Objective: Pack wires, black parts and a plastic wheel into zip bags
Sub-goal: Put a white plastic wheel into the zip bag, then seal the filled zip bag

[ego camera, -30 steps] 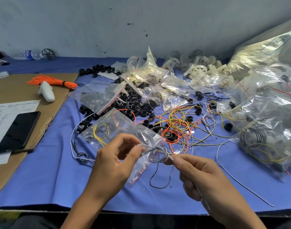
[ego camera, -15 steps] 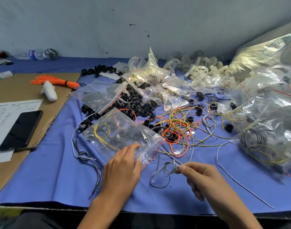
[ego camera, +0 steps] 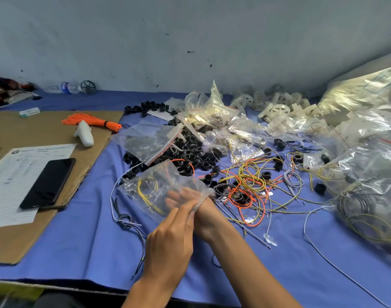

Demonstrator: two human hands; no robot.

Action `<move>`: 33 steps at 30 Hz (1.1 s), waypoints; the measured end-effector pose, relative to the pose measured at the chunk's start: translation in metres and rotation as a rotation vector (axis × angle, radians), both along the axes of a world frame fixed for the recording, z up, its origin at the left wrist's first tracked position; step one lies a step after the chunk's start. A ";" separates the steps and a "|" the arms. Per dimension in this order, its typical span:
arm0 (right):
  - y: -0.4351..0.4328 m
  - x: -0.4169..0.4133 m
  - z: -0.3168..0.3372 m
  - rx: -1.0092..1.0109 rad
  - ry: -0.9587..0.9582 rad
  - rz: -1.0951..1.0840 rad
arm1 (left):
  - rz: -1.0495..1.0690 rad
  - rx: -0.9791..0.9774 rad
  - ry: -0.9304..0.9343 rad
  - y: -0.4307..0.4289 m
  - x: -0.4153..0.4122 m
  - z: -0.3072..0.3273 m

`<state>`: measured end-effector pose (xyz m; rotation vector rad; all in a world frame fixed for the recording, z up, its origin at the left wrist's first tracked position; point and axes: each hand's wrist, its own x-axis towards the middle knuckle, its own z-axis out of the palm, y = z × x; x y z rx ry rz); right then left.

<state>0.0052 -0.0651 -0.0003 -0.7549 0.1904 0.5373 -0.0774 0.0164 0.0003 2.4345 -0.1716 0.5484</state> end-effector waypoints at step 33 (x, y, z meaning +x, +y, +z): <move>-0.072 0.138 0.013 -1.943 -0.945 0.095 | 0.078 -0.436 0.276 -0.005 0.004 -0.036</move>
